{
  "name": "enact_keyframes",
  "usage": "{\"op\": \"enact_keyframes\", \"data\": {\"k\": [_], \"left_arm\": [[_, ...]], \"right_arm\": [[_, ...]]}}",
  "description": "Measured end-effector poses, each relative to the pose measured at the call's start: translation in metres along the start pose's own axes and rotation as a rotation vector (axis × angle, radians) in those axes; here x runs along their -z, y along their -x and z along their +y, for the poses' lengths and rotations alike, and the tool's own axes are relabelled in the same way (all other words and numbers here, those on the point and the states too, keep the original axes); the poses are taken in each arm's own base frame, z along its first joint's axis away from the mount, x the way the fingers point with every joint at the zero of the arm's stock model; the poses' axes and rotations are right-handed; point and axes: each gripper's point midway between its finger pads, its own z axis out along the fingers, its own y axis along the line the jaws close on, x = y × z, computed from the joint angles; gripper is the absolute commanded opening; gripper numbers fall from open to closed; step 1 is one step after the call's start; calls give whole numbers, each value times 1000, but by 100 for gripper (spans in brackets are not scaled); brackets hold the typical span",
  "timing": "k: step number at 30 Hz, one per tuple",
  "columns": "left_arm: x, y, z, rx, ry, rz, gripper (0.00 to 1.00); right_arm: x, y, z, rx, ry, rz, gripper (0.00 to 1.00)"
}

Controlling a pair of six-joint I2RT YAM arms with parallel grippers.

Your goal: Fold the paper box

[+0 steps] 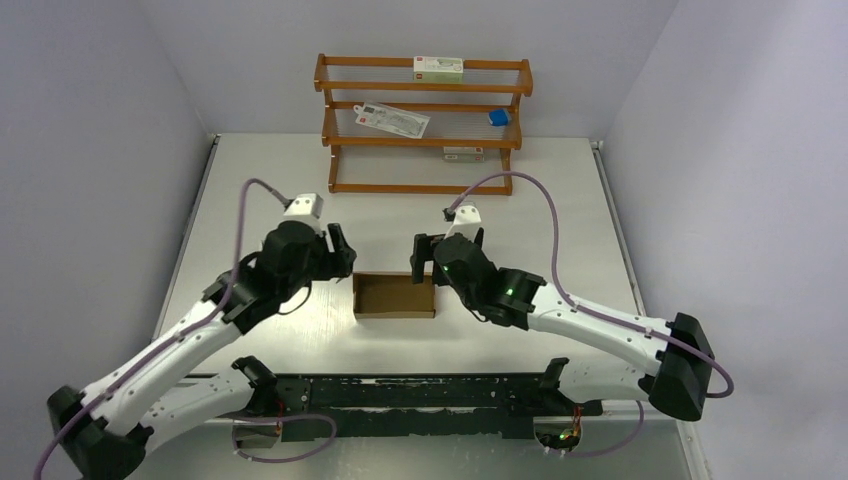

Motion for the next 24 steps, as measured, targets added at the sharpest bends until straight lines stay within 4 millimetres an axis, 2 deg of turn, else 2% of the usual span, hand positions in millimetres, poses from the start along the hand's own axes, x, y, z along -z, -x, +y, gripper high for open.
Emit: {"op": "enact_keyframes", "data": {"k": [3, 6, 11, 19, 24], "left_arm": [[-18, -16, 3, -38, 34, 67, 65], [-26, -25, 3, -59, 40, 107, 62], [-28, -33, 1, -62, 11, 115, 60], [-31, -80, 16, -76, 6, 220, 59], [-29, -95, 22, -63, 2, 242, 59]], "right_arm": [[-5, -8, -3, 19, -19, 23, 89], [-10, -18, -4, 39, -30, 54, 88], [-11, -26, -3, 48, -21, 81, 88], [-12, -52, -12, 61, -23, 140, 87], [-13, -70, -18, 60, -29, 172, 87]]}}
